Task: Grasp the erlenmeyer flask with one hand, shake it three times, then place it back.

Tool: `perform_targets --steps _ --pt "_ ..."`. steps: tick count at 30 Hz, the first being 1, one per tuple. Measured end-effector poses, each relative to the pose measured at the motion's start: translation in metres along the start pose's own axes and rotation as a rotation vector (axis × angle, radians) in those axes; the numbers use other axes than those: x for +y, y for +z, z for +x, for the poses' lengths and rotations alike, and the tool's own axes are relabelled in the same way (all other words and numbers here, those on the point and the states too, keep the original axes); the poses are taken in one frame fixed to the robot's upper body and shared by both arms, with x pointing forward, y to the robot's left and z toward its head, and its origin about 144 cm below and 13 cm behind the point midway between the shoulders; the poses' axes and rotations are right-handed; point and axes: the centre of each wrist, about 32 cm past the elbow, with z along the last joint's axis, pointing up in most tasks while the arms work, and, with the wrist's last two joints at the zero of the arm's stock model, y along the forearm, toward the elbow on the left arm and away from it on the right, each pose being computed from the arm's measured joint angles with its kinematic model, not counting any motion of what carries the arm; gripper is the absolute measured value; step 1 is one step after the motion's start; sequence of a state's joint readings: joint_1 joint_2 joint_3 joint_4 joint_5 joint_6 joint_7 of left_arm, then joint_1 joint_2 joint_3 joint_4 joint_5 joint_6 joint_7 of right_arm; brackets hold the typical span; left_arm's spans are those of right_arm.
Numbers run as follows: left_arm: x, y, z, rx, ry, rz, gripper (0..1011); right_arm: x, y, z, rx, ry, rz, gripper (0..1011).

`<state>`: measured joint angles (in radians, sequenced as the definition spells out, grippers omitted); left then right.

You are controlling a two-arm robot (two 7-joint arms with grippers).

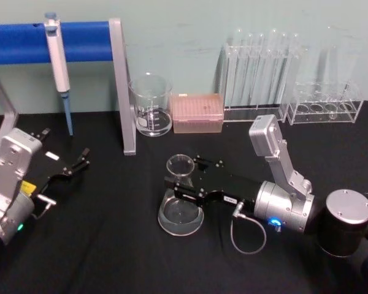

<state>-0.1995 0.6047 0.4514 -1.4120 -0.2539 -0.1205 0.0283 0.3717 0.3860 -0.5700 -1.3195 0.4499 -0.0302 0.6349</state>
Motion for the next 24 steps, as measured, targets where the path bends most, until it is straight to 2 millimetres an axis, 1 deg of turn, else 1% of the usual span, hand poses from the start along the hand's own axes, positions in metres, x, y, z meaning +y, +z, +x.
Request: perform_targets --steps 1,3,4,6,10,13,14,24 --pt "0.0000 0.0000 0.0000 0.000 0.000 0.000 1001 0.0000 0.0000 0.0000 0.000 0.000 0.000 646" --pt "0.0000 0.0000 0.0000 0.000 0.000 0.000 1001 0.0000 0.0000 0.0000 0.000 0.000 0.000 686" --pt "0.0000 0.0000 0.0000 0.000 0.000 0.000 1001 0.0000 0.0001 0.0000 0.000 0.000 0.000 743" --pt "0.0000 0.0000 0.0000 0.000 0.000 0.000 1001 0.0000 0.0001 0.0000 0.000 0.000 0.000 784" --pt "0.0000 0.0000 0.0000 0.000 0.000 0.000 1001 0.0000 0.0001 0.0000 0.000 0.000 0.000 920" --pt "0.0000 0.0000 0.0000 0.000 0.000 0.000 1001 0.0001 0.0001 0.0000 0.000 0.000 0.000 964" --pt "0.0000 0.0000 0.0000 0.000 0.000 0.000 1001 0.0001 0.0001 0.0000 0.000 0.000 0.001 1003" --pt "0.0000 0.0000 0.0000 0.000 0.000 0.000 1001 0.0001 0.0001 0.0000 -0.001 0.000 0.001 1000"
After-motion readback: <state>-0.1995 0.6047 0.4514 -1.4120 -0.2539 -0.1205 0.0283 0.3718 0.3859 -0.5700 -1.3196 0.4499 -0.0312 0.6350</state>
